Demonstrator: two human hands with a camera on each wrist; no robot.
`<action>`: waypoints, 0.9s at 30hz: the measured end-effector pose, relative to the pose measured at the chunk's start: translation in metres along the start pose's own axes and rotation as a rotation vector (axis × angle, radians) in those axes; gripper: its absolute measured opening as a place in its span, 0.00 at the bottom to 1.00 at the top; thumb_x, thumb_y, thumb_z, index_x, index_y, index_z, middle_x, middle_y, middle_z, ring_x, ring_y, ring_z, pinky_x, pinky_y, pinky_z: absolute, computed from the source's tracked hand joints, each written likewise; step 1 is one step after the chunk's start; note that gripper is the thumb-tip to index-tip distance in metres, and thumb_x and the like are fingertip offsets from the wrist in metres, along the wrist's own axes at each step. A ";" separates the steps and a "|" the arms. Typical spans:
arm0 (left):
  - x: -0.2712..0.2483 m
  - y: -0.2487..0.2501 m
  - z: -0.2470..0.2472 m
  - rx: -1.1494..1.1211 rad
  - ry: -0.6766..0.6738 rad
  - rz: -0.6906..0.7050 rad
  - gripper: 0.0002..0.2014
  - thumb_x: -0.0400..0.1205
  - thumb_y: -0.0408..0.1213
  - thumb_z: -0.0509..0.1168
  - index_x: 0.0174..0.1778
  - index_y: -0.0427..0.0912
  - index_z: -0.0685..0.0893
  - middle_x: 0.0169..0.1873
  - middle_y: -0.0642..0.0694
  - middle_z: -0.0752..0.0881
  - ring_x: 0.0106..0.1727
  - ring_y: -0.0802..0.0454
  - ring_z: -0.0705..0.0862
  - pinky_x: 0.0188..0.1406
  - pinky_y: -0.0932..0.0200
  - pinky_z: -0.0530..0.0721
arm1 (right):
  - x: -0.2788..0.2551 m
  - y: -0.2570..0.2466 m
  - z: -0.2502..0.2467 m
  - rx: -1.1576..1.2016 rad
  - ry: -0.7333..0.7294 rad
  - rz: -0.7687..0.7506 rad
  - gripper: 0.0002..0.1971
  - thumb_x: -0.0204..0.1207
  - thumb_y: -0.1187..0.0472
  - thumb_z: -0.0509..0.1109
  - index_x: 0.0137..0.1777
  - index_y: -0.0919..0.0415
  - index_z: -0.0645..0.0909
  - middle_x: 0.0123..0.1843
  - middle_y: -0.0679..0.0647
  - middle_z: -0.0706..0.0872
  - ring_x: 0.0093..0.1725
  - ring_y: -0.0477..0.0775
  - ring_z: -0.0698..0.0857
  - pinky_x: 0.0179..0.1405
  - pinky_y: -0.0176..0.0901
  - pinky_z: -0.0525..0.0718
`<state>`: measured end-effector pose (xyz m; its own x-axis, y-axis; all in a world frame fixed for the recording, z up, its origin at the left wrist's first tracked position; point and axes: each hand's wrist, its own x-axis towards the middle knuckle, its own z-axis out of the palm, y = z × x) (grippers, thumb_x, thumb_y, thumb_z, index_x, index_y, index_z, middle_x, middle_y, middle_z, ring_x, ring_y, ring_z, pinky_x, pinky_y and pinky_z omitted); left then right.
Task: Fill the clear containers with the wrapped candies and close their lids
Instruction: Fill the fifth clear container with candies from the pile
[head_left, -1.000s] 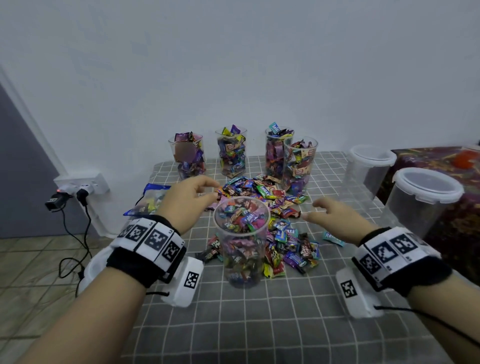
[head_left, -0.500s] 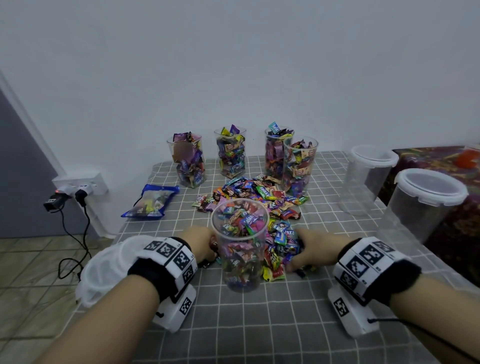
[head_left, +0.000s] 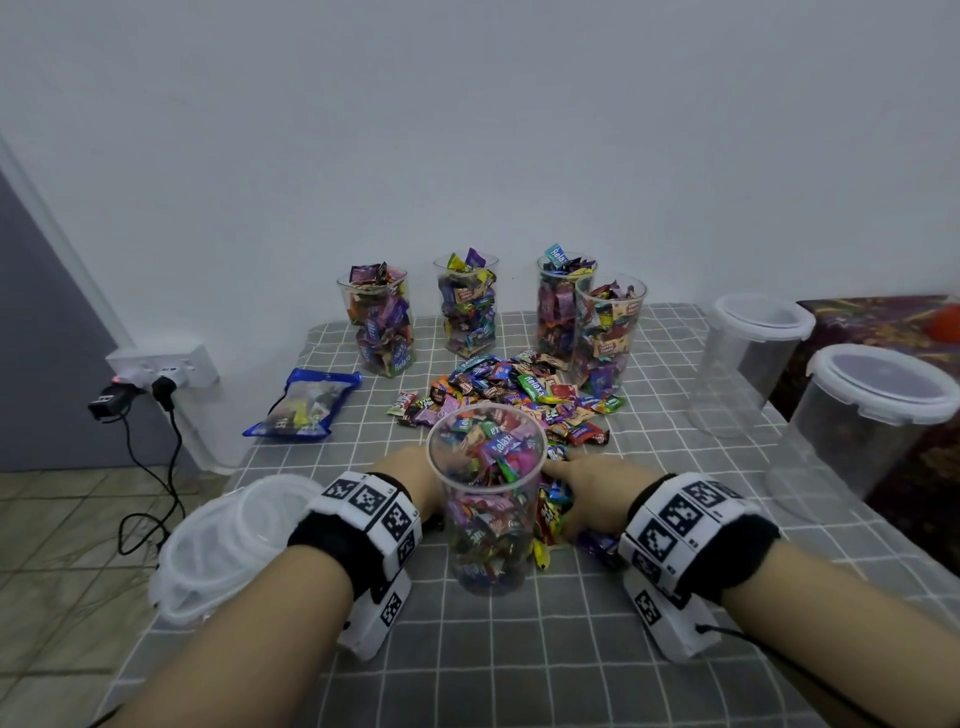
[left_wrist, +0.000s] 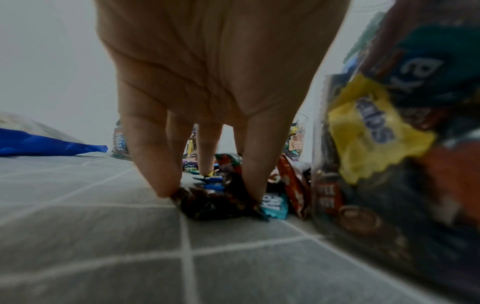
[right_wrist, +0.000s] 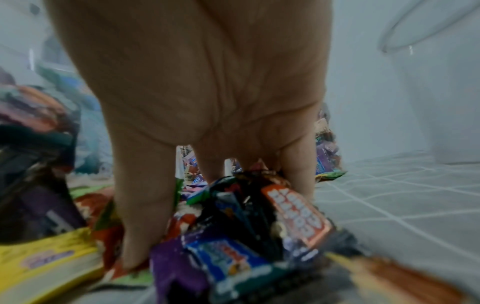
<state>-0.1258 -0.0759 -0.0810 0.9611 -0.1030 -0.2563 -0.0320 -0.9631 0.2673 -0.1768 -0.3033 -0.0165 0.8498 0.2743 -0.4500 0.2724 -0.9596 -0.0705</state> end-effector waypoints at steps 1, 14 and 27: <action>-0.013 0.008 -0.008 0.024 0.003 0.053 0.15 0.81 0.40 0.63 0.63 0.48 0.83 0.61 0.46 0.84 0.61 0.46 0.83 0.64 0.47 0.81 | 0.000 0.000 0.000 -0.015 0.020 -0.004 0.41 0.73 0.48 0.73 0.83 0.44 0.55 0.76 0.59 0.70 0.72 0.61 0.73 0.66 0.52 0.77; -0.060 0.036 -0.031 -0.029 0.011 0.080 0.15 0.84 0.36 0.60 0.65 0.52 0.81 0.64 0.47 0.82 0.63 0.47 0.81 0.66 0.54 0.77 | -0.005 0.000 -0.003 0.055 0.214 -0.026 0.16 0.78 0.56 0.66 0.66 0.54 0.78 0.61 0.56 0.83 0.61 0.57 0.81 0.56 0.46 0.79; -0.064 0.039 -0.036 -0.027 0.151 0.059 0.15 0.82 0.39 0.63 0.65 0.52 0.82 0.62 0.45 0.84 0.62 0.44 0.82 0.65 0.50 0.79 | -0.017 0.007 -0.005 0.261 0.492 -0.030 0.15 0.79 0.61 0.65 0.65 0.59 0.79 0.59 0.56 0.81 0.61 0.55 0.77 0.55 0.42 0.72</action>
<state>-0.1785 -0.0981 -0.0209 0.9882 -0.1184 -0.0972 -0.0840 -0.9494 0.3026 -0.1878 -0.3142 -0.0049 0.9710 0.2385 0.0194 0.2318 -0.9175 -0.3231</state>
